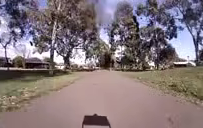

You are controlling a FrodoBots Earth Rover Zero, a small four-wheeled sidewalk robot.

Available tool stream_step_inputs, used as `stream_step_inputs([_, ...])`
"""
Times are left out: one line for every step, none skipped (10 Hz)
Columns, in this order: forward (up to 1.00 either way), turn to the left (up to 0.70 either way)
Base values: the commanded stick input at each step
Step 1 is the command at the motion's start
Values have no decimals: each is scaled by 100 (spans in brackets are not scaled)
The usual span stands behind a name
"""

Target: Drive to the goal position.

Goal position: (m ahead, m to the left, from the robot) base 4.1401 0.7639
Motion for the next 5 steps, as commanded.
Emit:
stream_step_inputs([100, 0])
stream_step_inputs([100, 0])
stream_step_inputs([100, 0])
stream_step_inputs([100, 0])
stream_step_inputs([100, 0])
